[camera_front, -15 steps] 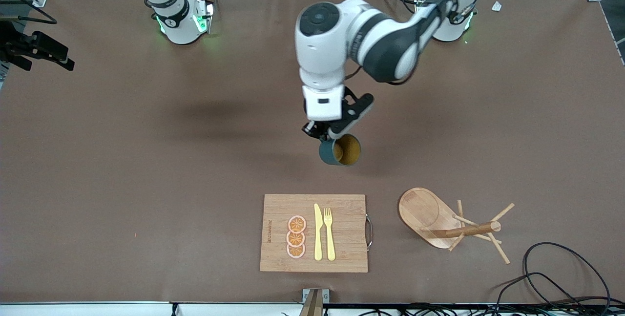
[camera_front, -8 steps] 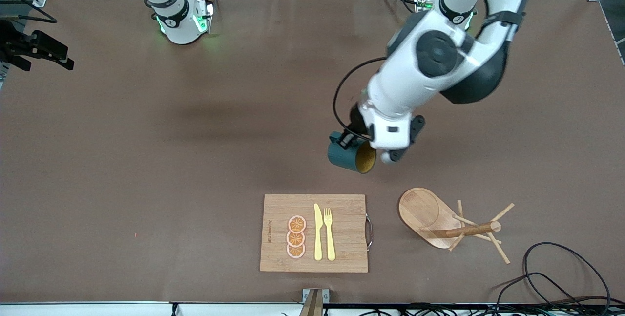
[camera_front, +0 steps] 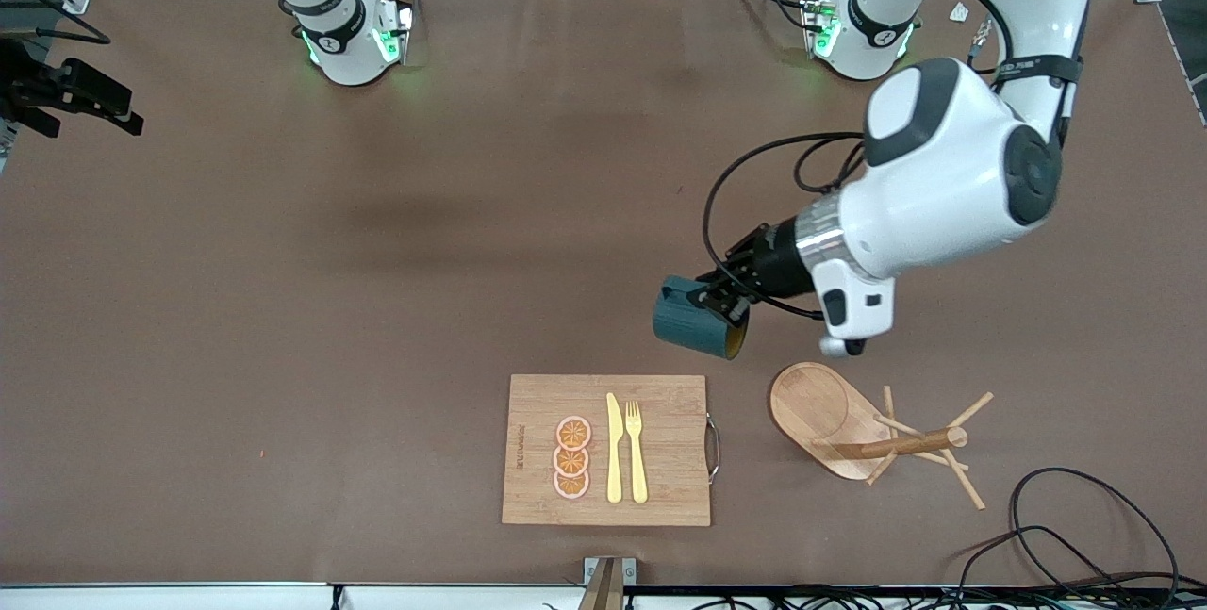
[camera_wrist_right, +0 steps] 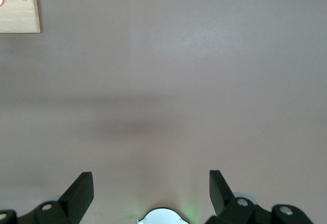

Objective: Pass cup and hang on rack
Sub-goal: 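Lift the mug by its handle with the left gripper toward the rack, then hook the mug handle onto a rack peg with the left gripper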

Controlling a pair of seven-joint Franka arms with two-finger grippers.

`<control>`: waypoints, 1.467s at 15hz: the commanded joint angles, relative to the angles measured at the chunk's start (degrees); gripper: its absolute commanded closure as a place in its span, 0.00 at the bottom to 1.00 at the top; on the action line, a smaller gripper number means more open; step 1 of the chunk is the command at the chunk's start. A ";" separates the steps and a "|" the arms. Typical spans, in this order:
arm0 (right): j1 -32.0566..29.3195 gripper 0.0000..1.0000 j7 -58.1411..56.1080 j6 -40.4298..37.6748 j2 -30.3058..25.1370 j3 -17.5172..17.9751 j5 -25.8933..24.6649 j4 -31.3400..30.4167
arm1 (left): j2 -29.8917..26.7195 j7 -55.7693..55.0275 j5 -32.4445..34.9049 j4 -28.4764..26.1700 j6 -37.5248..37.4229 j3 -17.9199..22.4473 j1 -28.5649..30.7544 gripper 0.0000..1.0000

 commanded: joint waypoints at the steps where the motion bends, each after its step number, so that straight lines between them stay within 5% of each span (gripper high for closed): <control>1: 0.13 0.00 -0.46 0.42 -1.14 0.09 -0.85 -0.98 | -0.82 4.34 -6.47 -1.35 0.74 -0.33 3.41 1.00; 12: 0.13 0.00 -0.46 0.51 -1.14 0.09 -0.85 -0.98 | 4.54 20.09 -33.36 -1.35 -0.13 -0.24 16.07 1.00; 22: 0.13 0.00 -0.46 0.68 -1.14 0.17 -0.85 -1.06 | 8.32 28.43 -33.65 -1.53 -5.41 0.11 21.09 1.00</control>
